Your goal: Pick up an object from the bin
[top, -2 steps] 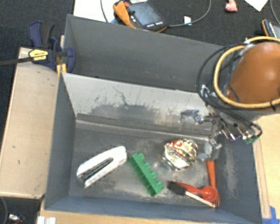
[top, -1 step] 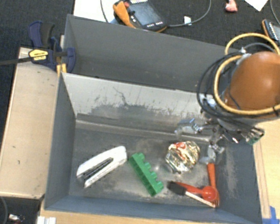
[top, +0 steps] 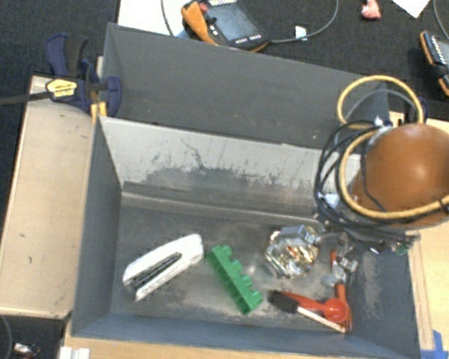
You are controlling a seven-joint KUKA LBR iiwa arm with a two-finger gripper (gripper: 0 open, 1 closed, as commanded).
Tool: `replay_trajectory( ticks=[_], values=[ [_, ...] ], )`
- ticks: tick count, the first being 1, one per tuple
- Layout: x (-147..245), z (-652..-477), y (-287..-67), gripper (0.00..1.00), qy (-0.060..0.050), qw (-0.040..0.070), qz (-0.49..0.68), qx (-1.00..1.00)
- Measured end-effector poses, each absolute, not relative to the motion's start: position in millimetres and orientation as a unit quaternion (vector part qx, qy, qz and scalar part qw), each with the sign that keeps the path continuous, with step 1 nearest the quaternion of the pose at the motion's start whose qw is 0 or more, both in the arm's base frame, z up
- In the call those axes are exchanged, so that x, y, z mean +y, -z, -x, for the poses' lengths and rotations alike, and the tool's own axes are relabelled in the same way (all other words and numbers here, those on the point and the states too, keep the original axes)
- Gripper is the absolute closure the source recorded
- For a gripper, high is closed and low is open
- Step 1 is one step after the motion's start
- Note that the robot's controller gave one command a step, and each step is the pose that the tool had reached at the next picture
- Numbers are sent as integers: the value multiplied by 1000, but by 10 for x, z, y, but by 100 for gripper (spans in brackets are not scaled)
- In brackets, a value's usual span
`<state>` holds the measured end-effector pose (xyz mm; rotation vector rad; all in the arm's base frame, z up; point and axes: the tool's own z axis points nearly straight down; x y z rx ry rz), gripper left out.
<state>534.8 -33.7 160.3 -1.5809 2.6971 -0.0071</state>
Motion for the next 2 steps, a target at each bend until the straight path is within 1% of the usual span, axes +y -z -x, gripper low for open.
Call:
replay_trajectory(
  ticks=[1, 2],
  values=[
    [-56, -5690, -1714, 0, 3, 14, 347, 938],
    [-111, -5457, -1833, 0, 4, 9, 536, 844]
  ],
)
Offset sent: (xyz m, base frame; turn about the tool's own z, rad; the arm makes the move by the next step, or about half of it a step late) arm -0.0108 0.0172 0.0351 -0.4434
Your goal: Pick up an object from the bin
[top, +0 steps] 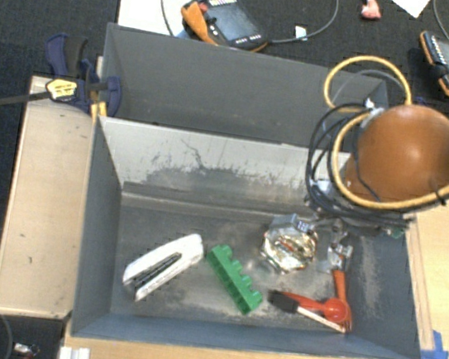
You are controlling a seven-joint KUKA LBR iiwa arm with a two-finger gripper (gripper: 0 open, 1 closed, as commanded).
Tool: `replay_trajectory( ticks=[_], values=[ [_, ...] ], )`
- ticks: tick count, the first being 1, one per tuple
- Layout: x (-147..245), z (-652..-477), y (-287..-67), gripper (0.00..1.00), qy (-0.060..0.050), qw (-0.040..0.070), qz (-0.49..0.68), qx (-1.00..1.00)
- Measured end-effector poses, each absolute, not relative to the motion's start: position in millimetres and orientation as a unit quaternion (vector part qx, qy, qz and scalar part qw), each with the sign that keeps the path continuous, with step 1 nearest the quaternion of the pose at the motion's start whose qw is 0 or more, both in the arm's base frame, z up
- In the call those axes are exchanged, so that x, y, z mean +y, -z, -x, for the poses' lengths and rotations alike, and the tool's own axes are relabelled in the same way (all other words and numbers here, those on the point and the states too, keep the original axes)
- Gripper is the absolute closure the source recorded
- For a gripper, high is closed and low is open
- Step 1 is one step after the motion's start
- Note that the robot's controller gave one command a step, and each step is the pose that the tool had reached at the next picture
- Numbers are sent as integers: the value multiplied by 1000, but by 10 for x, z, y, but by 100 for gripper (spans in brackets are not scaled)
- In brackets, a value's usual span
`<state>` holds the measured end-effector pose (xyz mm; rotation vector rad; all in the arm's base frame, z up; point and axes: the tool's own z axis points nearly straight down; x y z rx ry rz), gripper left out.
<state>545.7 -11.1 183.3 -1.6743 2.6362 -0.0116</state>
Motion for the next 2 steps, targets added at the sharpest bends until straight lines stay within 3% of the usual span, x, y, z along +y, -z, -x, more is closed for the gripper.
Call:
replay_trajectory(
  ticks=[1, 2],
  values=[
    [170, -5446, -2111, 0, 4, 13, 525, 851],
    [-62, -5425, -2152, 0, 5, 12, 522, 853]
  ],
)
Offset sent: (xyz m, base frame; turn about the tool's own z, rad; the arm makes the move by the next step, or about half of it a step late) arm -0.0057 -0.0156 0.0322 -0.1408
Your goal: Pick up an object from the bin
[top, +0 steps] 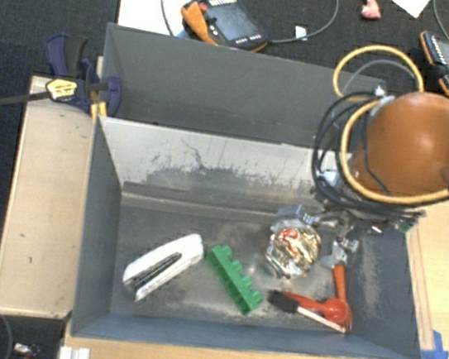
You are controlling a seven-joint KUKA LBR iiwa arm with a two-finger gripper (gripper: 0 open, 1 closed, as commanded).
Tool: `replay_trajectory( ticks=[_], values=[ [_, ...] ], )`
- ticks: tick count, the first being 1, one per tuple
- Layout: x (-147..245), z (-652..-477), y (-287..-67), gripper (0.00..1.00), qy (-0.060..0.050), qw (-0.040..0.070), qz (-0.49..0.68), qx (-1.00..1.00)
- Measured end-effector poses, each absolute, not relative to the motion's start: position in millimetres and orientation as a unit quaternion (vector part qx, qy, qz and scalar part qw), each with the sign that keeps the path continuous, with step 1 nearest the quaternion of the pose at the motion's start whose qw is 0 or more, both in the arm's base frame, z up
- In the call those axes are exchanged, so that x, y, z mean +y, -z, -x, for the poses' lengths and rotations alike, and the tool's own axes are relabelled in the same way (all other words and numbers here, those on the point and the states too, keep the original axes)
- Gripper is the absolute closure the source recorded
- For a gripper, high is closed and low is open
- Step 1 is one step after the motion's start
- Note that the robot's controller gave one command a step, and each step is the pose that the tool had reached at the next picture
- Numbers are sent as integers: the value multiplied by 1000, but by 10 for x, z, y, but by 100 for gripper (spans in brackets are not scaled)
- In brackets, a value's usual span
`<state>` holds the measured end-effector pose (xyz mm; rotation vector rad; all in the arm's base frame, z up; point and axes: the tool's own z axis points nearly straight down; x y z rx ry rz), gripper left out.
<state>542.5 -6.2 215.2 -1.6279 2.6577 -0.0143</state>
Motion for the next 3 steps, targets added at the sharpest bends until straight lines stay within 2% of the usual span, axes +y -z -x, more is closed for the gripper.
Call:
replay_trajectory(
  ticks=[1, 2, 3],
  values=[
    [128, -5321, -2947, 0, 2, 14, 492, 871],
    [54, -5359, -2737, 0, 4, 11, 631, 776],
    [154, -5136, -2933, 0, 10, 17, 689, 724]
  ],
)
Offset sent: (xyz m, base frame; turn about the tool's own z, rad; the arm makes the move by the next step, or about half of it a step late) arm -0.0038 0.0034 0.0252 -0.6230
